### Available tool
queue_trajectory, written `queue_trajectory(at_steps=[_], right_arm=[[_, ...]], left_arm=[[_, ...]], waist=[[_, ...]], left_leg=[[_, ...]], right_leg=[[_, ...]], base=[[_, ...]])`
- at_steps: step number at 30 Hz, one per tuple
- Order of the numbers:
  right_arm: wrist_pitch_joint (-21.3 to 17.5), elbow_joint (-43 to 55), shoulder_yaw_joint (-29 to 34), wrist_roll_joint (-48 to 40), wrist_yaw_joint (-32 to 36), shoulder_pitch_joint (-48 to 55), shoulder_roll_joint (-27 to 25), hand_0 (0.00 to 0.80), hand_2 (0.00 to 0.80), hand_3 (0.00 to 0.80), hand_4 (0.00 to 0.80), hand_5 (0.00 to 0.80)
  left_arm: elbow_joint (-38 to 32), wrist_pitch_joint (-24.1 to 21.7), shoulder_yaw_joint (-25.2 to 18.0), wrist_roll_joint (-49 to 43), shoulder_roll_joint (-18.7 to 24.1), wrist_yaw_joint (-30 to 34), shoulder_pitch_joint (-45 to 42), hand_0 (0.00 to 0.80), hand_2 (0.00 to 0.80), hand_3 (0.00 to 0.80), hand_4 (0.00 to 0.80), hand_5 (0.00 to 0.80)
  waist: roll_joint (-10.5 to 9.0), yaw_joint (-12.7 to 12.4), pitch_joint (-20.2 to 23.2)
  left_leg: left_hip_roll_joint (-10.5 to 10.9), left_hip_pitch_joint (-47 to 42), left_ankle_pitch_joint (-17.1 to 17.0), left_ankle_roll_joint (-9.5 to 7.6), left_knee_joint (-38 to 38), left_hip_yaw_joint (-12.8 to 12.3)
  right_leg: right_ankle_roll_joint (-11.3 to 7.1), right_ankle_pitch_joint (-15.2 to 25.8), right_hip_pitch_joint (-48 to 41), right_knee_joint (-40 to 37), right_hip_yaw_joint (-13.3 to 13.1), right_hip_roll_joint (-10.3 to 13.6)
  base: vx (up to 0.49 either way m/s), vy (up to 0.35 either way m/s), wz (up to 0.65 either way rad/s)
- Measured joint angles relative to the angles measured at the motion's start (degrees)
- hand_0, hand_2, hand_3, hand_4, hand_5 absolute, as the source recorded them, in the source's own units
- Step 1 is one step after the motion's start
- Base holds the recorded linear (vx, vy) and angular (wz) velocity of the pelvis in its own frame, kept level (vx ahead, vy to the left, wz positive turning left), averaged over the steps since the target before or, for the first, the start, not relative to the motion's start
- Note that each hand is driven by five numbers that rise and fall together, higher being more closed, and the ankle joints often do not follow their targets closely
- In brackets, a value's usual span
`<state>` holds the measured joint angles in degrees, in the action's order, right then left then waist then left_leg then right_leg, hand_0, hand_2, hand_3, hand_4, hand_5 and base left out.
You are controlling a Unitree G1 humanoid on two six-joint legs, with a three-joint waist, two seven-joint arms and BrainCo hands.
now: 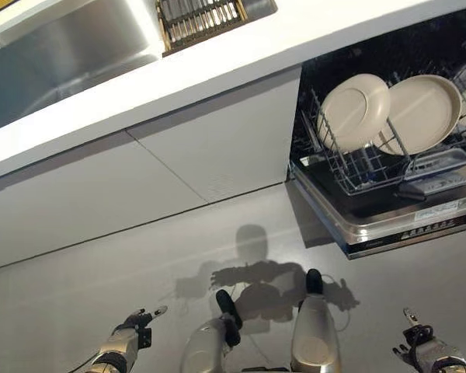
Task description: Take plates into dishwasher
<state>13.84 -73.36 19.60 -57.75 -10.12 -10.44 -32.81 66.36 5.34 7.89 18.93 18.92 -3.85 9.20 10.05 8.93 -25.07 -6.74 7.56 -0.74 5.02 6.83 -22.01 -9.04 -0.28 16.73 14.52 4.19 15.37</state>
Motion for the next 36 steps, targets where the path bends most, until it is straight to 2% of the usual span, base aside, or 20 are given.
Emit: queue_trajectory(at_steps=[3, 6, 12, 14, 15, 18, 21, 26, 29, 31, 33, 34, 36], right_arm=[[-0.09, -0.6, -0.03, -4.42, -0.56, -1.95, -0.2, 0.0, 0.0, 0.0, 0.0, 0.0], [-0.67, 0.05, -0.04, -13.05, -0.69, -4.43, -0.13, 0.0, 0.0, 0.0, 0.0, 0.0], [-7.58, 7.88, 0.02, -35.19, 2.34, -9.52, 0.15, 0.0, 0.0, 0.0, 0.0, 0.0], [-10.37, 11.06, 0.45, -44.66, 6.84, -13.14, -0.02, 0.0, 0.0, 0.0, 0.0, 0.0], [-10.96, 11.79, 0.86, -46.7, 8.32, -14.73, -0.39, 0.0, 0.0, 0.0, 0.0, 0.0], [-12.06, 12.06, 0.93, -47.1, 11.12, -19.76, -2.27, 0.0, 0.0, 0.0, 0.0, 0.0], [-12.41, 11.57, 0.63, -45.75, 12.7, -19.88, -4.74, 0.0, 0.0, 0.0, 0.0, 0.0], [-12.31, 11.55, -4.01, -40.78, 12.12, -21.87, -8.62, 0.0, 0.0, 0.0, 0.0, 0.0], [-10.96, 11.53, -10.6, -36.17, 11.08, -24.81, -11.47, 0.0, 0.0, 0.0, 0.0, 0.0], [-10.3, 11.53, -12.53, -35.44, 10.84, -26.13, -11.96, 0.0, 0.0, 0.0, 0.0, 0.0], [-9.44, 11.53, -14.0, -35.22, 10.76, -28.11, -12.22, 0.0, 0.0, 0.0, 0.0, 0.0], [-9.14, 11.58, -15.68, -34.93, 10.79, -29.72, -12.29, 0.0, 0.0, 0.0, 0.0, 0.0], [-8.89, 11.58, -17.64, -34.43, 10.78, -31.06, -13.3, 0.0, 0.0, 0.0, 0.0, 0.0]], left_arm=[[-0.11, -0.24, 0.62, 0.08, -0.01, 0.04, 0.94, 0.0, 0.0, 0.0, 0.0, 0.0], [-0.33, -1.07, 0.99, 0.57, -0.22, 0.0, 1.46, 0.0, 0.0, 0.0, 0.0, 0.0], [-0.33, -1.99, 1.48, 2.24, -2.54, -0.1, 1.15, 0.0, 0.0, 0.0, 0.0, 0.0], [-0.21, -2.22, 2.2, 2.69, -2.93, -0.13, 0.78, 0.0, 0.0, 0.0, 0.0, 0.0], [-0.2, -2.27, 2.2, 2.7, -3.12, -0.13, 0.54, 0.0, 0.0, 0.0, 0.0, 0.0], [0.22, -2.36, 2.27, 2.82, -3.18, -0.13, 0.18, 0.0, 0.0, 0.0, 0.0, 0.0], [0.17, -2.36, 2.28, 3.23, -3.19, -0.15, -0.11, 0.0, 0.0, 0.0, 0.0, 0.0], [-0.08, -1.86, 3.35, 3.23, -3.22, -0.23, -0.31, 0.0, 0.0, 0.0, 0.0, 0.0], [-0.23, -1.05, 3.36, 3.23, -3.21, -0.18, -1.39, 0.0, 0.0, 0.0, 0.0, 0.0], [-0.28, -0.85, 3.34, 3.23, -3.18, -0.16, -1.41, 0.0, 0.0, 0.0, 0.0, 0.0], [-0.41, -0.21, 3.35, 3.23, -3.11, -0.04, -1.41, 0.0, 0.0, 0.0, 0.0, 0.0], [-0.29, 0.42, 3.33, 3.23, -3.0, -0.03, -1.56, 0.0, 0.0, 0.0, 0.0, 0.0], [-1.24, 0.42, 3.14, 3.23, -2.85, 0.05, -1.33, 0.0, 0.0, 0.0, 0.0, 0.0]], waist=[[0.23, 0.22, -0.79], [0.66, 0.99, -1.57], [2.78, 1.31, -2.02], [3.25, 1.22, -2.11], [3.36, 1.17, -2.04], [3.52, 0.7, -1.93], [3.82, -0.22, -1.71], [4.18, -0.57, -1.46], [4.24, -1.28, -1.42], [4.28, -1.99, -1.38], [4.16, -2.26, -1.47], [4.19, -2.6, -1.45], [4.29, -4.01, -1.38]], left_leg=[[0.18, 1.62, 0.01, -0.02, 1.21, -0.16], [-0.15, 3.6, 0.33, 0.23, 3.48, 0.01], [-1.74, 5.51, 2.6, 1.16, 8.75, 0.24], [-2.31, 6.75, 2.71, 1.87, 10.97, 0.86], [-2.52, 6.95, 2.93, 2.17, 11.83, 1.23], [-2.84, 7.32, 3.37, 2.65, 13.67, 2.0], [-2.98, 9.41, 3.91, 2.8, 16.67, 3.33], [-3.05, 12.42, 4.42, 2.45, 19.2, 5.2], [-3.28, 13.5, 4.55, 2.61, 19.1, 7.53], [-3.42, 13.99, 4.56, 2.6, 18.29, 8.86], [-3.7, 15.89, 6.4, 1.08, 24.42, 9.43], [-3.23, 16.51, 10.17, 0.97, 28.93, 9.1], [-3.61, 17.12, 10.56, 1.61, 28.53, 10.79]], right_leg=[[0.34, -1.65, 3.43, 4.4, -0.4, 0.57], [1.14, -3.85, 6.84, 9.11, -0.64, 0.99], [2.81, -7.86, 10.58, 16.99, -1.22, 1.07], [3.56, -9.32, 12.29, 20.5, -1.33, 1.11], [3.87, -10.06, 12.64, 21.75, -1.32, 1.16], [4.56, -11.7, 13.2, 24.62, -1.23, 1.45], [4.84, -13.07, 14.86, 27.94, -1.13, 2.08], [5.42, -13.18, 17.02, 30.79, -0.47, 2.9], [6.08, -12.72, 17.23, 30.55, 1.61, 2.76], [6.11, -12.71, 17.45, 29.96, 3.26, 2.71], [8.1, -11.48, 17.48, 29.68, 5.78, 3.77], [8.7, -11.11, 17.7, 30.96, 7.12, 3.94], [8.36, -11.52, 17.99, 31.95, 6.97, 3.19]], base=[[-0.102, -0.019, -0.03], [-0.032, -0.013, 0.02], [-0.026, 0.003, -0.03], [-0.004, 0.012, 0.07], [0.005, 0.015, 0.09], [0.008, 0.006, 0.09], [-0.009, -0.012, 0.14], [-0.041, -0.064, 0.09], [-0.031, -0.066, -0.14], [-0.013, -0.058, -0.08], [-0.004, -0.062, -0.07], [0.002, -0.07, -0.22], [0.005, -0.062, -0.08]])
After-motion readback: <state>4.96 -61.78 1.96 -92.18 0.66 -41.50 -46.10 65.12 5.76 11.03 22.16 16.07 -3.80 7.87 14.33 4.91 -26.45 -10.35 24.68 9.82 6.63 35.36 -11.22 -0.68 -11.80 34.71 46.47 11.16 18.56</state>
